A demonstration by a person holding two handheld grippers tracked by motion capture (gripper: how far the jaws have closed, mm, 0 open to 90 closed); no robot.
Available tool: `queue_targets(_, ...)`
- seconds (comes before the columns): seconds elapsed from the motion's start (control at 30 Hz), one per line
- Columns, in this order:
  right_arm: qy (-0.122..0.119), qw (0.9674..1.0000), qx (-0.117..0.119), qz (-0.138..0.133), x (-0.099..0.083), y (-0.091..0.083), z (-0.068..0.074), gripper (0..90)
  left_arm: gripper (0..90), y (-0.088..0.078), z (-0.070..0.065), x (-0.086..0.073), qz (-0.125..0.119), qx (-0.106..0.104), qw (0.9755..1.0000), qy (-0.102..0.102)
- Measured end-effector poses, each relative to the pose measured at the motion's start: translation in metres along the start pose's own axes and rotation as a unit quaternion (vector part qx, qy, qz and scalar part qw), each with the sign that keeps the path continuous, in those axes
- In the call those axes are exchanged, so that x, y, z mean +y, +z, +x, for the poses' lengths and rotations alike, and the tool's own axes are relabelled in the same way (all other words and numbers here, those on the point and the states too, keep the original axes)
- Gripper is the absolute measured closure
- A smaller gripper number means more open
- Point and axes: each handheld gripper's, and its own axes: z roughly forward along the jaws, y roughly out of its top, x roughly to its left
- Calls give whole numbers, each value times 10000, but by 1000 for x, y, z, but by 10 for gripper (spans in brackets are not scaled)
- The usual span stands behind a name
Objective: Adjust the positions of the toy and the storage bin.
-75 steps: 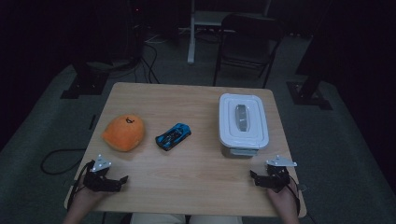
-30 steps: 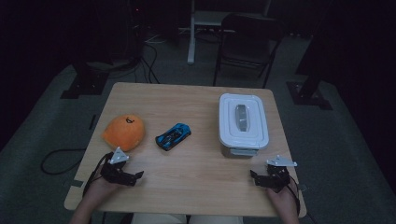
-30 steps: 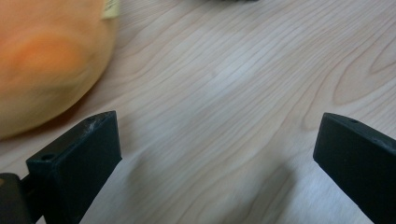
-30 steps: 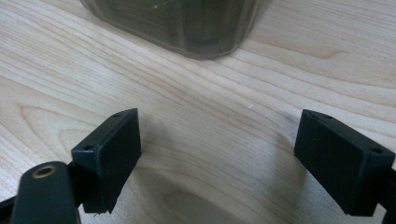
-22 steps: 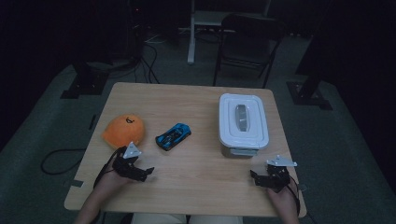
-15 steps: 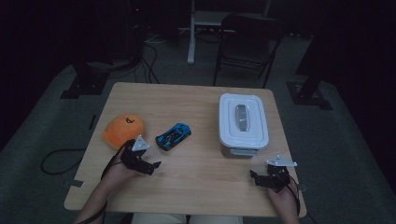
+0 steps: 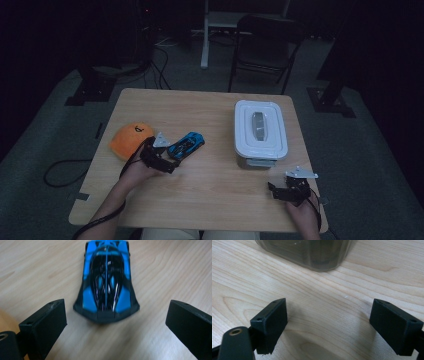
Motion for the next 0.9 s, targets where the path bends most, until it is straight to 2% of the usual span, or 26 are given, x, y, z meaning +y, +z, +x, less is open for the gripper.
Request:
queue_targets(0.17, 0, 10000, 0, 0, 0, 0, 0, 142, 39, 8, 3, 12, 72, -77, 9999, -4)
queue_targets(0.27, 0, 10000, 1, 0, 0, 0, 0, 142, 39, 17, 5, 22, 114, 3, 9999, -41)
queue_targets(0.33, 0, 10000, 0, -1, 0, 0, 0, 142, 39, 20, 6, 26, 112, 48, 9999, 37)
queue_targets(0.47, 0, 10000, 0, -1, 0, 0, 0, 142, 39, 29, 9, 35, 207, -6, 9998, 66)
queue_targets(0.7, 1, 10000, 1, 0, 0, 0, 0, 142, 59, 49, 16, 42, 479, -180, 9987, -29)
queue_targets(0.73, 1, 10000, 1, 0, 0, 0, 0, 142, 59, 51, 16, 43, 495, -139, 9987, -32)
queue_targets(0.77, 2, 10000, 1, -1, 0, 0, 0, 142, 59, 54, 18, 43, 561, -221, 9982, -64)
queue_targets(0.83, 1, 10000, 1, 0, 0, 0, 0, 142, 63, 58, 18, 44, 622, -200, 9978, -57)
queue_targets(0.87, 2, 10000, 1, 0, 0, 0, 0, 142, 135, 59, 19, 44, 615, -260, 9977, -73)
queue_targets(0.9, 3, 10000, 1, -1, 0, 0, 0, 142, 154, 60, 18, 45, 601, -222, 9979, -79)
